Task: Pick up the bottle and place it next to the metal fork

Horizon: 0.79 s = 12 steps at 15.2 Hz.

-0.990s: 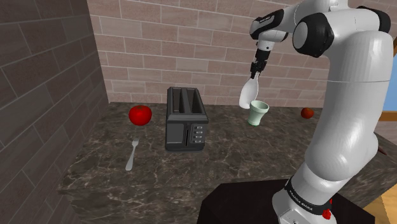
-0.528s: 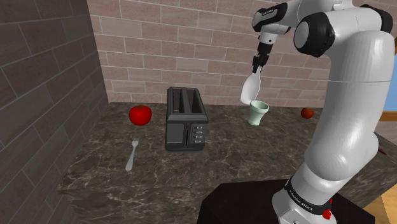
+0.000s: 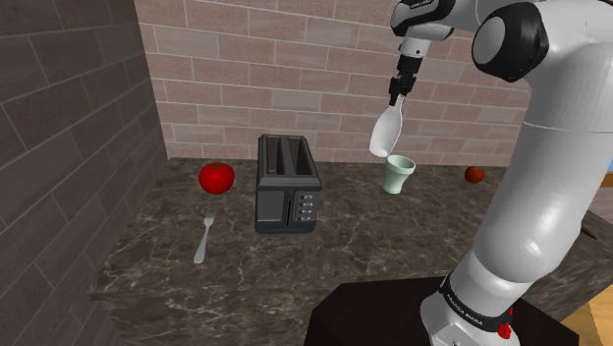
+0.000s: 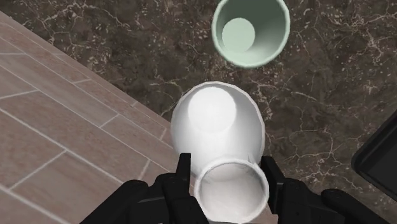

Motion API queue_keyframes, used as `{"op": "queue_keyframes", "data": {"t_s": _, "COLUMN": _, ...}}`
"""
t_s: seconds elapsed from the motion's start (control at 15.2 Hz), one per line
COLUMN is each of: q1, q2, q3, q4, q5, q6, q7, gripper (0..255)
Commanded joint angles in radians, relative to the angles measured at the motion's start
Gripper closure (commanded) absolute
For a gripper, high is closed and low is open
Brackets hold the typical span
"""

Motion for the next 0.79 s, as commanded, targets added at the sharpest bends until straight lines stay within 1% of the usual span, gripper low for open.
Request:
{"op": "queue_keyframes", "data": {"t_s": 0.0, "q1": 0.04, "q2": -0.068, "q3": 0.007, "q4": -0.057, "q5": -0.038, "q6": 0.002, "q7": 0.048, "gripper": 255}}
{"op": "queue_keyframes", "data": {"t_s": 0.33, "q1": 0.123, "q2": -0.234, "q3": 0.051, "q4": -0.186, "q5": -0.128, "q6": -0.008, "q7": 0.183, "gripper": 255}}
{"op": "queue_keyframes", "data": {"t_s": 0.73, "q1": 0.185, "q2": -0.395, "q3": 0.138, "q4": -0.289, "q5": -0.197, "q6": -0.05, "q7": 0.345, "gripper": 255}}
